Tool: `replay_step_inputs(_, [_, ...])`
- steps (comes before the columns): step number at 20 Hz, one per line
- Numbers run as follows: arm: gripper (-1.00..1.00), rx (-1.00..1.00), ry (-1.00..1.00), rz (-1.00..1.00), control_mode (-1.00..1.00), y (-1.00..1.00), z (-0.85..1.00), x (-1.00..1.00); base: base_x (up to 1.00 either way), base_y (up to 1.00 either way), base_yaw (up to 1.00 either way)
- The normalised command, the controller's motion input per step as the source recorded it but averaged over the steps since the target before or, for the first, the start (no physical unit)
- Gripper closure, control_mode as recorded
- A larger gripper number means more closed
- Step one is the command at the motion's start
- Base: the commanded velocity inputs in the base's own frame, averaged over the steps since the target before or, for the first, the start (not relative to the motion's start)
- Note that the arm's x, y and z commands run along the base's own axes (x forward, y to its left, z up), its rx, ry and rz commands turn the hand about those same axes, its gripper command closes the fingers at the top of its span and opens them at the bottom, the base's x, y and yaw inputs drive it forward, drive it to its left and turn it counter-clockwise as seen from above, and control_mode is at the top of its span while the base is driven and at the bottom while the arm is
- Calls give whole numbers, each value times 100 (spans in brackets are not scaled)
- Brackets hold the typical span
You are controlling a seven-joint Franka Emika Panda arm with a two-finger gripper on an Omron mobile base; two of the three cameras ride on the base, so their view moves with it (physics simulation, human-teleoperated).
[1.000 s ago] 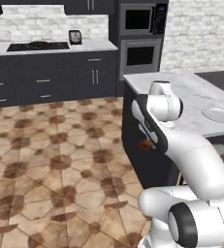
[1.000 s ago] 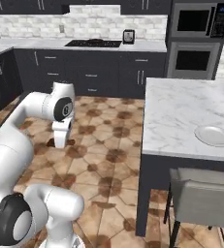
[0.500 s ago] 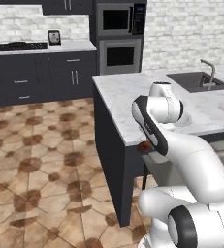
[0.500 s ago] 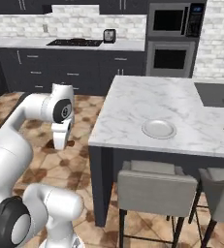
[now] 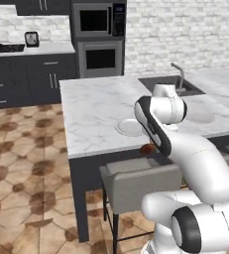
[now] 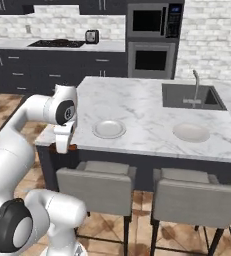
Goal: Take the chicken drumsticks from the pan and place one on each plate on the dining counter.
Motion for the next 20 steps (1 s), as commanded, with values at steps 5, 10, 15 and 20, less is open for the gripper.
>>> replay_step_inputs(5, [100,0,0,0,100,0,0,0,0,-91,1])
replay_step_inputs(10, [100,0,0,0,100,0,0,0,1,-73,3])
replay_step_inputs(15, [100,0,0,0,100,0,0,0,23,-37,6])
replay_step_inputs(20, [100,0,0,0,100,0,0,0,42,-28,8])
